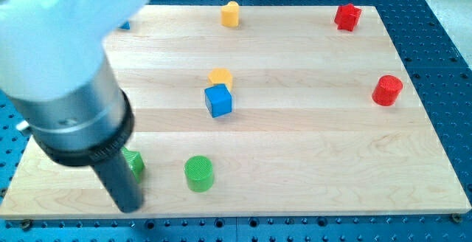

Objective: Keep green blocks in a diagonal line with triangle

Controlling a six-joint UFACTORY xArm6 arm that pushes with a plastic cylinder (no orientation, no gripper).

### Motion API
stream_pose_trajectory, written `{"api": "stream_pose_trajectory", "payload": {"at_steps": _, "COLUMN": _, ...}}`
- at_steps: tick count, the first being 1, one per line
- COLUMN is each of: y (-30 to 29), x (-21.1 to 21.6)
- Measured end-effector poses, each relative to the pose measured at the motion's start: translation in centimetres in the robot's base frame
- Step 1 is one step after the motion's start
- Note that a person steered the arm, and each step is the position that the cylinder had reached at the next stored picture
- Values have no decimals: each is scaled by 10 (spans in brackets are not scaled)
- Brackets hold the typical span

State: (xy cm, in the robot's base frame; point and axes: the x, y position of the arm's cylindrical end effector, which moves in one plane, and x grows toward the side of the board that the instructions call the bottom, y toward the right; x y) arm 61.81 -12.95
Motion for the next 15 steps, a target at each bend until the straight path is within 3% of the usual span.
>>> {"api": "stream_pose_trajectory", "payload": {"at_steps": 2, "y": 76, "x": -21}}
{"api": "stream_pose_trajectory", "payload": {"at_steps": 3, "y": 33, "x": -90}}
{"api": "stream_pose_trajectory", "payload": {"at_steps": 4, "y": 27, "x": -79}}
{"api": "stream_pose_trajectory", "payload": {"at_steps": 5, "y": 33, "x": -25}}
{"api": "stream_pose_trajectory", "payload": {"at_steps": 6, "y": 77, "x": -12}}
{"api": "stream_pose_trajectory", "payload": {"at_steps": 7, "y": 79, "x": -64}}
{"api": "stream_pose_trajectory", "payload": {"at_steps": 8, "y": 77, "x": -66}}
{"api": "stream_pose_trajectory", "payload": {"at_steps": 9, "y": 85, "x": -31}}
{"api": "stream_pose_trajectory", "payload": {"at_steps": 11, "y": 106, "x": -62}}
{"api": "stream_pose_trajectory", "payload": {"at_steps": 13, "y": 164, "x": -64}}
{"api": "stream_pose_trajectory", "payload": {"at_steps": 15, "y": 56, "x": -106}}
